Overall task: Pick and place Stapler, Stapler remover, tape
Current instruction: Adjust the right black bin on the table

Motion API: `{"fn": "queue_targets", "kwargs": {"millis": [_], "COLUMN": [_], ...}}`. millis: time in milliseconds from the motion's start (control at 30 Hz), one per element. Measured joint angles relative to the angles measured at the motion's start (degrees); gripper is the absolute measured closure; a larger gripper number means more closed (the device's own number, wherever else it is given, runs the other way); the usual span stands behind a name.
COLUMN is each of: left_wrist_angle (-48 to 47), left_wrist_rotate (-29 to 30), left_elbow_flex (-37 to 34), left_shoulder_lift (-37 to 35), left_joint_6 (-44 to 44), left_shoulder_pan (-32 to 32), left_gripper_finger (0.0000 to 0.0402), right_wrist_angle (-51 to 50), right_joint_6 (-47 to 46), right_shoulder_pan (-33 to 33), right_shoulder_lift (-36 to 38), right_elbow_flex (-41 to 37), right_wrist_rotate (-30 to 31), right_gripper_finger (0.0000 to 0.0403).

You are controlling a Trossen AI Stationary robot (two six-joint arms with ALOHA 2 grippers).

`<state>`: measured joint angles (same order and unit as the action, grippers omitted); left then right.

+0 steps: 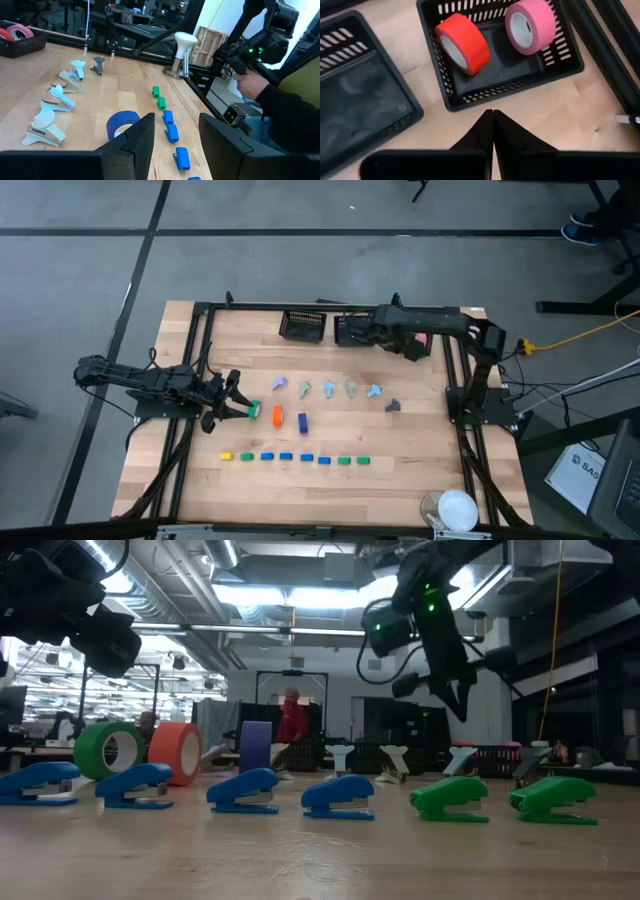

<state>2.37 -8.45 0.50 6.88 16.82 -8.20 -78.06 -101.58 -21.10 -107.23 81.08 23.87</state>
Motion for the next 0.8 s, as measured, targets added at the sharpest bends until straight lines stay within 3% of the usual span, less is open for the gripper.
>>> {"fn": "queue_targets", "kwargs": {"millis": [400,800], "left_wrist_angle": [0.0,0.0], "left_wrist_rotate": [0.0,0.01], "left_elbow_flex": [0.0,0.0], "left_shoulder_lift": [-0.01,0.01], "left_joint_6": [0.0,0.0], "left_shoulder_pan": [0.0,-0.01], "left_gripper_finger": [0.0251,0.0251], "right_wrist_angle": [3.6,12.31], "right_joint_6": [6.89,7.84], "right_shoulder_pan": [-4.79,-6.17], "right_shoulder_lift": [-0.62,-0.64], "right_elbow_flex": [-1.0,-5.63], "right_wrist_rotate": [-1.26,-2.51], "right_gripper_finger": [0.0391,0.0391]}}
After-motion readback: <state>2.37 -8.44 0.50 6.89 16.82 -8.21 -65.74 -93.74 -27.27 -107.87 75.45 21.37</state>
